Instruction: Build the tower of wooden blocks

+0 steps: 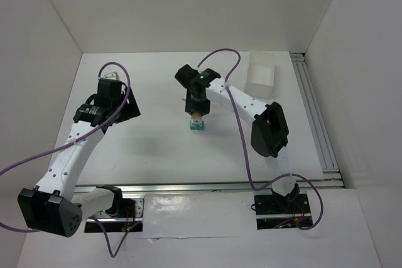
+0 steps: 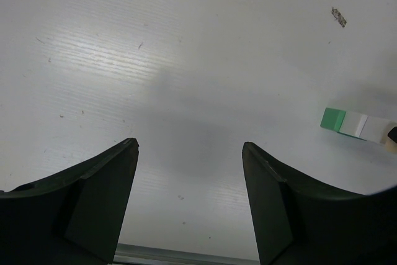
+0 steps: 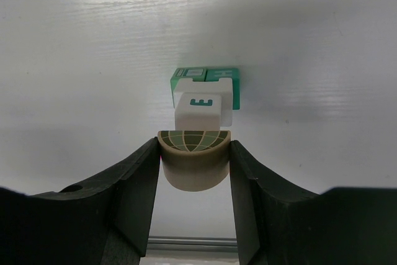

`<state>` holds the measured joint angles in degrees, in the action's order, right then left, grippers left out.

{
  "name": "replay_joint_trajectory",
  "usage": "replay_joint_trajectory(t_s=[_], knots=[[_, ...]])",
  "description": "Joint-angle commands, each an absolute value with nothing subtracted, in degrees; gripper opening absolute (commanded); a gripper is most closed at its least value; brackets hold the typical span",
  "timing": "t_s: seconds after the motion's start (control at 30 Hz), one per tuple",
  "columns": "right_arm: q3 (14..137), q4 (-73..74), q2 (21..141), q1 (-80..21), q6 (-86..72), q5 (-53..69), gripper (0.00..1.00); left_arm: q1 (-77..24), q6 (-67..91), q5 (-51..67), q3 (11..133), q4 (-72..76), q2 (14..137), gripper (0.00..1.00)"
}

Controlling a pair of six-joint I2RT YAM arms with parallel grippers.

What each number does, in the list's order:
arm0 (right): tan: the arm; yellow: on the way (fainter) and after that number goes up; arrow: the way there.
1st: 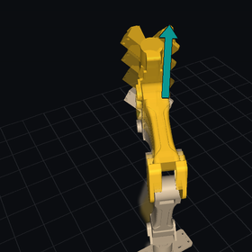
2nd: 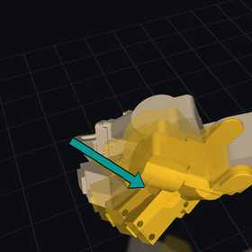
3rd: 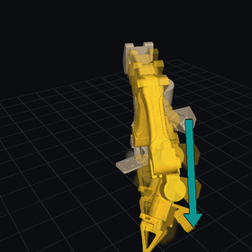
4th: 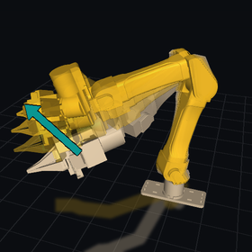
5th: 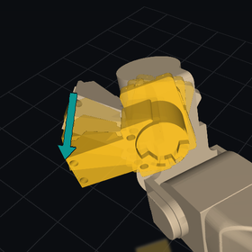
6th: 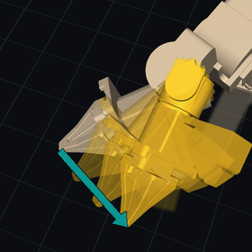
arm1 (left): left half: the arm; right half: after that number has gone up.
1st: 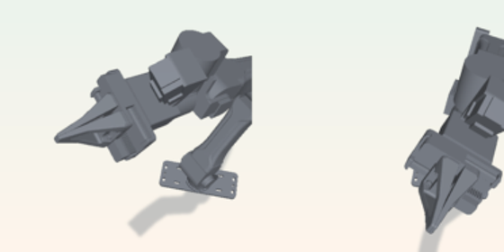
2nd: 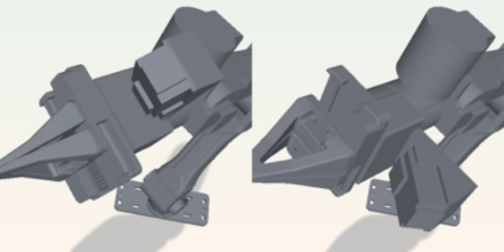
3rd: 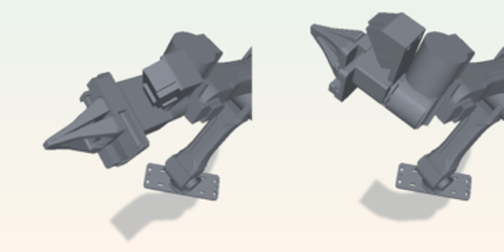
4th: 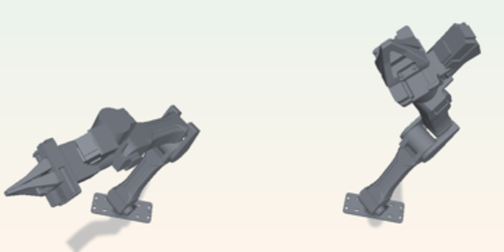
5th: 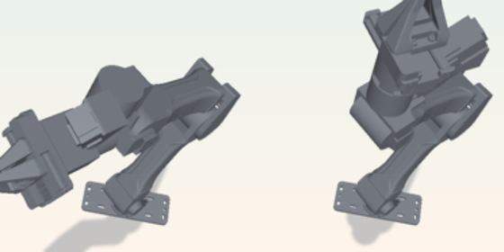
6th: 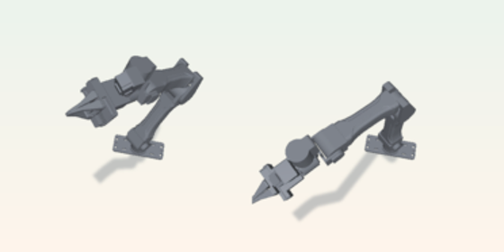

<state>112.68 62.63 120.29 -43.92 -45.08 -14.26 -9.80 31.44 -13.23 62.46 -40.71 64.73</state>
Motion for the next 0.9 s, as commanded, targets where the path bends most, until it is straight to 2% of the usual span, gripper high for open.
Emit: replay_joint_trajectory(t_s=[0.0, 0.87], knots=[[112.24, 61.62, 120.15, -44.47, -44.65, -14.24, 0.37, -10.02, 30.23, -13.89, 62.40, -40.08, 63.37, 0.81], [112.76, 61.08, 120.67, -44.47, -44.65, -14.24, 0.40, -10.02, 30.23, -13.89, 62.40, -40.08, 63.90, 0.81]])
